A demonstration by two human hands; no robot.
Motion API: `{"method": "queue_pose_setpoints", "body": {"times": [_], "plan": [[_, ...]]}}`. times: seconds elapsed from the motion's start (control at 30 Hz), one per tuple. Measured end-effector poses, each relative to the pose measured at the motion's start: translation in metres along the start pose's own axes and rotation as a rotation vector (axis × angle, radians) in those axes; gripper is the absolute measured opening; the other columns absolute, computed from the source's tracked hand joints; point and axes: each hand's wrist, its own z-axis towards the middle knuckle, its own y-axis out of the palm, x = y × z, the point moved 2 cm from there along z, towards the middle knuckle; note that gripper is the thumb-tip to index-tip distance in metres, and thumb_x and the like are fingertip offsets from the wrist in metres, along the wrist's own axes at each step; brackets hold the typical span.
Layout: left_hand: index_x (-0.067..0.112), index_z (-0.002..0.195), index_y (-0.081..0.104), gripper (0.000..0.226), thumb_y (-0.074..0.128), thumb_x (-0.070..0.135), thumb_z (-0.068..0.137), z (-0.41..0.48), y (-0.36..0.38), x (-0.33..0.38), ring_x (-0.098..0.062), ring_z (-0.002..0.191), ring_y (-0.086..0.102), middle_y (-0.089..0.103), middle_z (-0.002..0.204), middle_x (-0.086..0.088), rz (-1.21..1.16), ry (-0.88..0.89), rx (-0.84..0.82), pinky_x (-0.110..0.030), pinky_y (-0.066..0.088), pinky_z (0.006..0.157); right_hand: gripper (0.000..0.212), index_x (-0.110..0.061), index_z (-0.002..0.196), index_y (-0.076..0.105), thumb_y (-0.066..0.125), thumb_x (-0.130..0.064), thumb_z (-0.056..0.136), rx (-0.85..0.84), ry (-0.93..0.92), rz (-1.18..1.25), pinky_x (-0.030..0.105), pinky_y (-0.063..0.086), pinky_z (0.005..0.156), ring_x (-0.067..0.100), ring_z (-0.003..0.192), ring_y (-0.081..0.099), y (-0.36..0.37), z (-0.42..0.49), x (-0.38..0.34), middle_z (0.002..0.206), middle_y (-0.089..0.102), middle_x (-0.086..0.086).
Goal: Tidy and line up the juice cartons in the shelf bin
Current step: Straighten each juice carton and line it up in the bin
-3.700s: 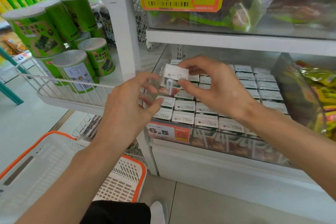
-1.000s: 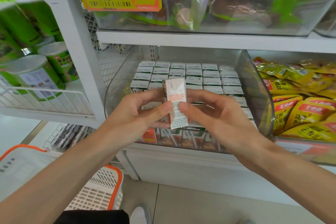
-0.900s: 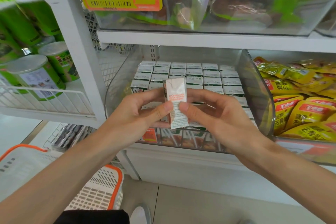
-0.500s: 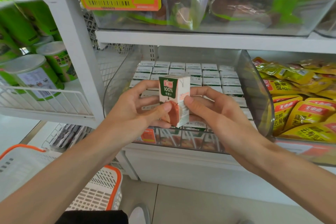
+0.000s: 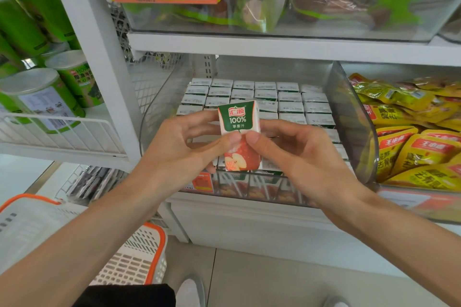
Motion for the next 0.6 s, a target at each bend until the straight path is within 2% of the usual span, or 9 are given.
{"method": "queue_pose_setpoints", "body": {"times": [0.07,0.17,0.4,0.5,0.6], "plan": [[0.043,0.119,0.072,0.028,0.069,0.028,0.096,0.0005,0.0016,-0.0001,0.0,0.097,0.075,0.077,0.11,0.025,0.001,0.018,-0.024,-0.021,0.062,0.065,0.034,-0.023,0.123,0.075,0.079,-0.027,0.089,0.049,0.005,0.021,0.02,0.059,0.093,0.011,0.101,0.078,-0.0028,0.0018,0.0019,0.104,0.082,-0.001],[0.045,0.125,0.065,0.034,0.059,0.018,0.104,0.0006,0.0032,0.0005,0.002,0.103,0.073,0.074,0.116,0.029,0.027,0.031,-0.059,-0.023,0.063,0.07,0.043,-0.022,0.121,0.071,0.083,-0.03,0.08,0.121,0.029,0.06,0.027,0.062,0.093,0.015,0.1,0.079,-0.0072,0.0035,0.0032,0.103,0.082,0.002],[0.049,0.122,0.063,0.037,0.061,0.018,0.103,0.0005,0.0026,0.0023,0.006,0.1,0.073,0.072,0.108,0.037,0.051,0.063,-0.045,-0.02,0.062,0.068,0.038,-0.015,0.118,0.071,0.082,-0.027,0.083,0.127,0.028,0.101,0.026,0.062,0.091,0.018,0.098,0.079,-0.0093,0.0023,0.0022,0.102,0.082,0.003],[0.046,0.122,0.064,0.032,0.063,0.022,0.101,0.001,0.003,0.0025,0.002,0.097,0.075,0.075,0.11,0.029,0.033,0.053,-0.024,-0.026,0.062,0.067,0.031,-0.014,0.119,0.071,0.078,-0.021,0.09,0.126,0.04,0.132,0.023,0.061,0.089,0.019,0.098,0.08,-0.0093,0.0015,0.001,0.101,0.083,0.006],[0.035,0.13,0.069,0.03,0.058,0.03,0.102,0.0005,0.0039,0.0035,-0.007,0.103,0.074,0.077,0.116,0.018,0.019,0.027,-0.04,-0.027,0.061,0.07,0.025,-0.012,0.12,0.07,0.073,-0.017,0.096,0.111,0.076,0.208,0.021,0.061,0.087,0.021,0.097,0.08,-0.0101,0.0015,0.0001,0.101,0.083,0.009]]}}
